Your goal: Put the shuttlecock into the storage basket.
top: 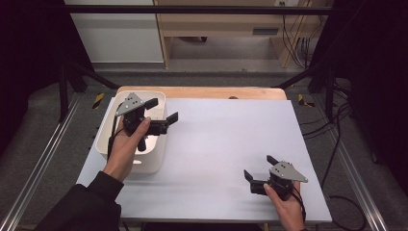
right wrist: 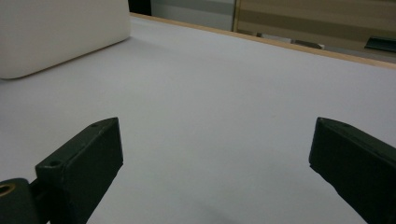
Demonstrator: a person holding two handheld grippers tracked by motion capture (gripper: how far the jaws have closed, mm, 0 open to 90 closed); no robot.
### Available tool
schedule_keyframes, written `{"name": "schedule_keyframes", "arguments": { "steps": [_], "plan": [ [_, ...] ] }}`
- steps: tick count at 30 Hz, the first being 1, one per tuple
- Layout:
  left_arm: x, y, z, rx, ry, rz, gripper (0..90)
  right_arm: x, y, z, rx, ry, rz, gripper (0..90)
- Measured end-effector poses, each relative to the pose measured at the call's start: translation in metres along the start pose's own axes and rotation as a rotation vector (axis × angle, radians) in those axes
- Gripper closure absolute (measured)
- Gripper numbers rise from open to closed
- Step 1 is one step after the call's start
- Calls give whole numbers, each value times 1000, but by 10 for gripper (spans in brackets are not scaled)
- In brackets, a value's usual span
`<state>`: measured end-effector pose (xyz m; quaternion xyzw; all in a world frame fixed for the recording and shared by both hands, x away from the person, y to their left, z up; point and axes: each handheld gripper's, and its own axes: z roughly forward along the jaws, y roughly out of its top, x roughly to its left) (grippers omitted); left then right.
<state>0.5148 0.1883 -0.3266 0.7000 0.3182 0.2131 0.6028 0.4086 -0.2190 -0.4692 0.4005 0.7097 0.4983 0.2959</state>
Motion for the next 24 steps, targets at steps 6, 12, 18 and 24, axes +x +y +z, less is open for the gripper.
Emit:
{"name": "schedule_keyframes", "arguments": {
  "steps": [6, 12, 18, 24],
  "plan": [
    [-11, 0, 3, -4, -26, 12, 35, 0, 0, 0, -1, 3, -1, 30],
    [-22, -2, 6, -6, -58, 19, 35, 0, 0, 0, -1, 2, 0, 30],
    [-31, -5, 11, 2, -77, 27, 35, 0, 0, -1, -2, 1, -2, 30],
    [-39, -12, 16, 7, -98, 33, 34, 0, 0, -1, -2, 1, -2, 29]
  ]
}}
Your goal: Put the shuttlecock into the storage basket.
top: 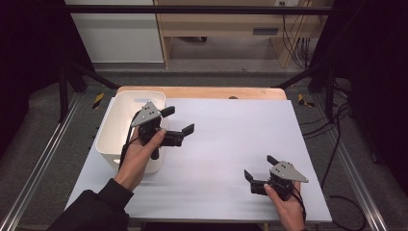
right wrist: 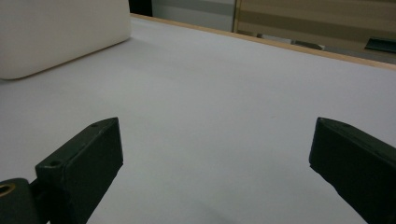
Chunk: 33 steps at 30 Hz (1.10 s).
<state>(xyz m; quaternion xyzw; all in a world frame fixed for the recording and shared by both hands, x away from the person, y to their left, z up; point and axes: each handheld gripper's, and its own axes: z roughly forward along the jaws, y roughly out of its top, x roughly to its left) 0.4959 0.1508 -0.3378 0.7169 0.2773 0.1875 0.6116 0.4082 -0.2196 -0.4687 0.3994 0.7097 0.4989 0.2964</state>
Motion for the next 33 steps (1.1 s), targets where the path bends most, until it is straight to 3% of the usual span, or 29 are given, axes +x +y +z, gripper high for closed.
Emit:
{"name": "schedule_keyframes", "arguments": {
  "steps": [24, 33],
  "plan": [
    [-30, -36, 16, 7, -59, -7, 33, 1, 0, 0, 4, -1, -6, 30],
    [-36, -51, 19, 16, -53, -7, 33, 1, 0, 0, 7, -1, -9, 30]
  ]
}}
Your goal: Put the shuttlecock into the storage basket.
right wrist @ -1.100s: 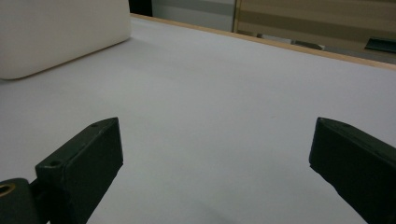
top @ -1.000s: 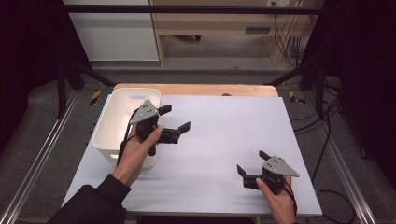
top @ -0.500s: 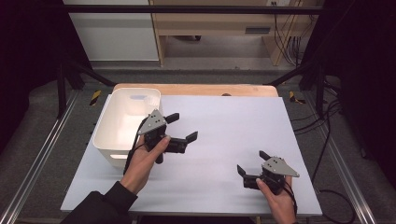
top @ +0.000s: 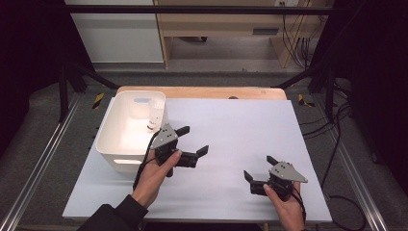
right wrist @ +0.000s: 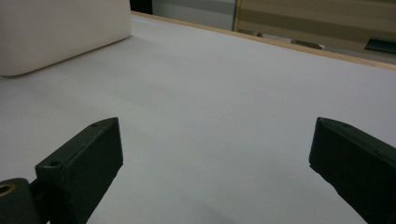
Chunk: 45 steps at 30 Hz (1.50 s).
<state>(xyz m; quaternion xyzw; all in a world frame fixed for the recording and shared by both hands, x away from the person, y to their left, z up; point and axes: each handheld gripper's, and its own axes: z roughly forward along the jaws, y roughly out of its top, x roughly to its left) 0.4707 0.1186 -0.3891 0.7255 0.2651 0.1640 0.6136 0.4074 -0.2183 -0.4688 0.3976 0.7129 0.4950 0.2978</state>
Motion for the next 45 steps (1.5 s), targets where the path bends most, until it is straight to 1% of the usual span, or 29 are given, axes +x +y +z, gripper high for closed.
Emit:
{"name": "schedule_keyframes", "arguments": {
  "steps": [4, 10, 16, 21, 24, 26, 28, 32, 41, 45],
  "plan": [
    [-3, -6, 0, 6, 2, 6, 33, 0, 0, 0, 1, 1, -1, 30],
    [-7, -15, -1, 9, 1, -1, 33, 0, 0, 0, 1, 1, -1, 30],
    [-10, -24, -3, 20, 1, 3, 33, 0, 0, 0, 1, 1, -3, 30],
    [-15, -30, -5, 29, -1, 21, 33, 1, 0, 0, 1, 2, -6, 30],
    [-17, -34, -6, 29, -5, 20, 33, 1, 0, 0, 4, 3, -4, 30],
    [-19, -36, -7, 36, -3, 32, 33, 1, 0, 0, 4, 3, -4, 30],
    [-21, -38, -8, 36, -6, 29, 33, 1, 0, 0, 3, 2, -4, 30],
    [-23, -42, -11, 33, -8, 29, 38, 2, 0, 0, 3, 2, -6, 30],
    [-32, -47, -21, 32, -13, 58, 37, 2, 0, 1, 4, 1, -12, 30],
    [-34, -48, -27, 21, -8, 57, 36, 3, 0, 2, 10, 3, -20, 30]
  ]
}}
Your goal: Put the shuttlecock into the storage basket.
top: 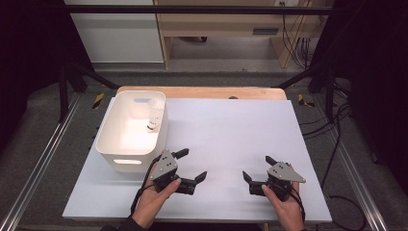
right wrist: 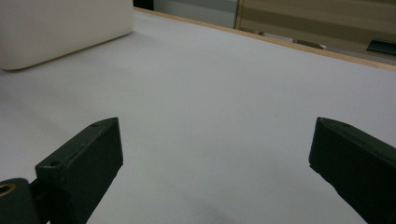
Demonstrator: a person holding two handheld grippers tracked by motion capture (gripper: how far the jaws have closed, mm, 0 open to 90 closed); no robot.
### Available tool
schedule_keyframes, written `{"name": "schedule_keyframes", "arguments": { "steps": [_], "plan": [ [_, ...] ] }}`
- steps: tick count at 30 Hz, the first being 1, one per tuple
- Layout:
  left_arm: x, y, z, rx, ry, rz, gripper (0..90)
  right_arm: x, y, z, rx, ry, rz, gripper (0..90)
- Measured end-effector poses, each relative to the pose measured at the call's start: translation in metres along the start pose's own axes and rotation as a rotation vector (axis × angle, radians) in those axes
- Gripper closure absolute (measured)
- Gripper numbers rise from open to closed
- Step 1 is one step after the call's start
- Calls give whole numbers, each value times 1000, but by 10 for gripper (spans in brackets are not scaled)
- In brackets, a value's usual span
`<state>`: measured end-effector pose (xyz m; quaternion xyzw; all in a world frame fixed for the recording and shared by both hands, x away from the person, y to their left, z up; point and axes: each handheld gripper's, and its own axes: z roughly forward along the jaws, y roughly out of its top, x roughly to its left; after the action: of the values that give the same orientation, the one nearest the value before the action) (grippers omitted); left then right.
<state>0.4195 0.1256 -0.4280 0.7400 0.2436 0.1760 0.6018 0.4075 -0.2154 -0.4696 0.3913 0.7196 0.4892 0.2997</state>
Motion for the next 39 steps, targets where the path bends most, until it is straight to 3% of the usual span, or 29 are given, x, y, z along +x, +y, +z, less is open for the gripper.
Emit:
{"name": "schedule_keyframes", "arguments": {
  "steps": [24, 39],
  "plan": [
    [-5, 0, -37, -53, 12, 15, 36, 2, 1, -1, 1, 5, -9, 31],
    [-3, 7, -71, -113, 43, 10, 36, 2, 6, -3, -24, 29, -8, 39]
  ]
}}
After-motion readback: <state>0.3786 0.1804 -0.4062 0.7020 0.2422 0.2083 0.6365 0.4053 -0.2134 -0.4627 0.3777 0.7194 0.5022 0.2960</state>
